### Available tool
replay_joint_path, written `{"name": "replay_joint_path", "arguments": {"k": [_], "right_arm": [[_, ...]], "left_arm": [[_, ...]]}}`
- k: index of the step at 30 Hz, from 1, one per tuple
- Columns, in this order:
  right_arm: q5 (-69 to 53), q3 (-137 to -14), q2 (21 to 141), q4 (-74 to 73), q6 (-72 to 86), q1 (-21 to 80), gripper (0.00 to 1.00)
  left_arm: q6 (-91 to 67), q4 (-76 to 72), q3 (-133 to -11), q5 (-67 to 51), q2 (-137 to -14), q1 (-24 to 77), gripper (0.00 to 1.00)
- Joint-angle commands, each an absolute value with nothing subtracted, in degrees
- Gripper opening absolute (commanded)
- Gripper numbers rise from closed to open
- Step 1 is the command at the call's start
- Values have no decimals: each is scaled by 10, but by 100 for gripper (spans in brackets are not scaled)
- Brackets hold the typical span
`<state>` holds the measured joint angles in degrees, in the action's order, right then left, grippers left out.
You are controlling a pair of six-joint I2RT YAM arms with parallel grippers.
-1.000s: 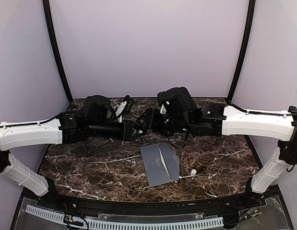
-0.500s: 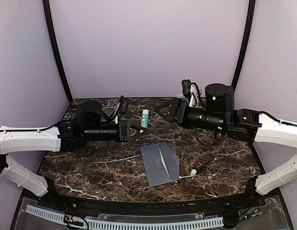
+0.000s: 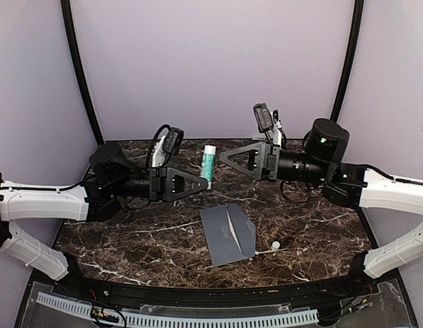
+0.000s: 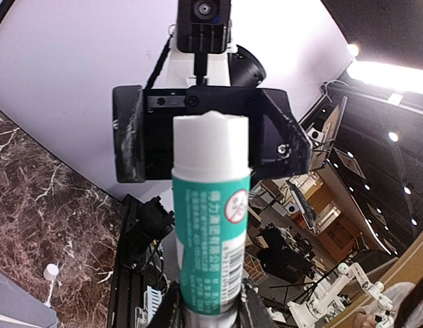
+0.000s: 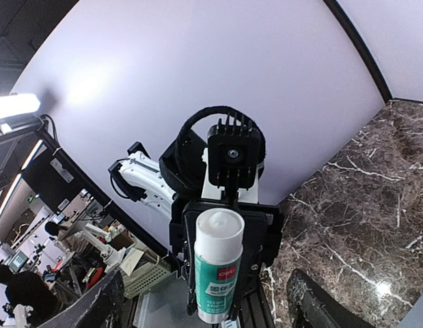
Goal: Place the letter into the envelope and seal it
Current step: Unscrew the solid glue.
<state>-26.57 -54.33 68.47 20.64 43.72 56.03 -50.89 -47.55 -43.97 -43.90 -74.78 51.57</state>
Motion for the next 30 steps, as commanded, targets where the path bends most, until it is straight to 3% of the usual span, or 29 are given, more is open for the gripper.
{"name": "replay_joint_path", "arguments": {"k": [1, 17, 25, 30], "right_arm": [[-347, -567, 711, 282, 445, 563, 77], [-368, -618, 762, 255, 439, 582, 51], [-341, -604, 765, 277, 456, 584, 21], [-305, -589, 755, 281, 463, 584, 10]], "left_arm": [[-520, -519, -459, -496, -750, 513, 0], [-531, -534, -471, -508, -765, 514, 0], [-538, -545, -471, -511, -773, 514, 0], [-528, -532, -468, -501, -767, 514, 0]]}}
